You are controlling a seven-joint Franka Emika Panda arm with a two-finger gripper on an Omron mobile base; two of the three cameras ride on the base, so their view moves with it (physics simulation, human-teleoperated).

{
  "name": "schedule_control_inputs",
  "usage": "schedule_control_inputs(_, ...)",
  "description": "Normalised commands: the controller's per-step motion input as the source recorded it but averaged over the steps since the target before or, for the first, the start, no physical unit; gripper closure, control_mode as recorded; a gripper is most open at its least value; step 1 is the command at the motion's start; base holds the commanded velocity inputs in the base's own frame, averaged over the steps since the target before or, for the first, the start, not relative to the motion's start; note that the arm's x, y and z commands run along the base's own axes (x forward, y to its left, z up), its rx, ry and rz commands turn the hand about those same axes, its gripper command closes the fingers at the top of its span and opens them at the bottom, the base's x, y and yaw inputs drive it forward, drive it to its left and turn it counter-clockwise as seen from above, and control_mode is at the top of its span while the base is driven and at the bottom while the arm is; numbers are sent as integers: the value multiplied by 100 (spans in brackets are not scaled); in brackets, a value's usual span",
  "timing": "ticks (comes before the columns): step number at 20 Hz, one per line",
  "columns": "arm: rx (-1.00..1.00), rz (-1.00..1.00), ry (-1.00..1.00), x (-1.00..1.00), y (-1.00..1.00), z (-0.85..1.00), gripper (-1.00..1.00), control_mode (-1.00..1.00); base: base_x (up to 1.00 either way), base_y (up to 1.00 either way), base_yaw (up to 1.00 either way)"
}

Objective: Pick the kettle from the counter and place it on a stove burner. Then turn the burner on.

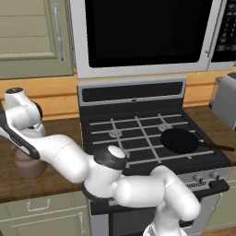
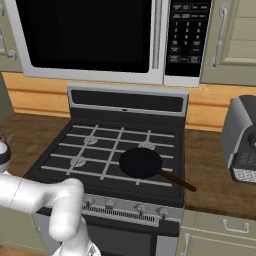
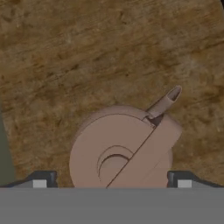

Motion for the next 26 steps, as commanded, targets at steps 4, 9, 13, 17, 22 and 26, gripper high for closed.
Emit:
schedule_control_inputs(4, 2, -2, 0, 14, 38, -15, -100, -100, 0, 0, 0)
schedule_control_inputs(9, -1, 0, 0, 0, 6, -22, 100, -100, 0, 0, 0)
schedule_control_inputs(13, 0, 0, -28, -17, -41, -3, 100, -100, 0, 0, 0)
schedule_control_inputs(17, 0, 0, -70, -66, -100, 6, 100, -100, 0, 0, 0)
schedule_control_inputs(22, -2, 0, -72, -68, -100, 1, 100, -100, 0, 0, 0)
schedule_control_inputs(26, -4, 0, -47, -20, -100, 2, 100, -100, 0, 0, 0)
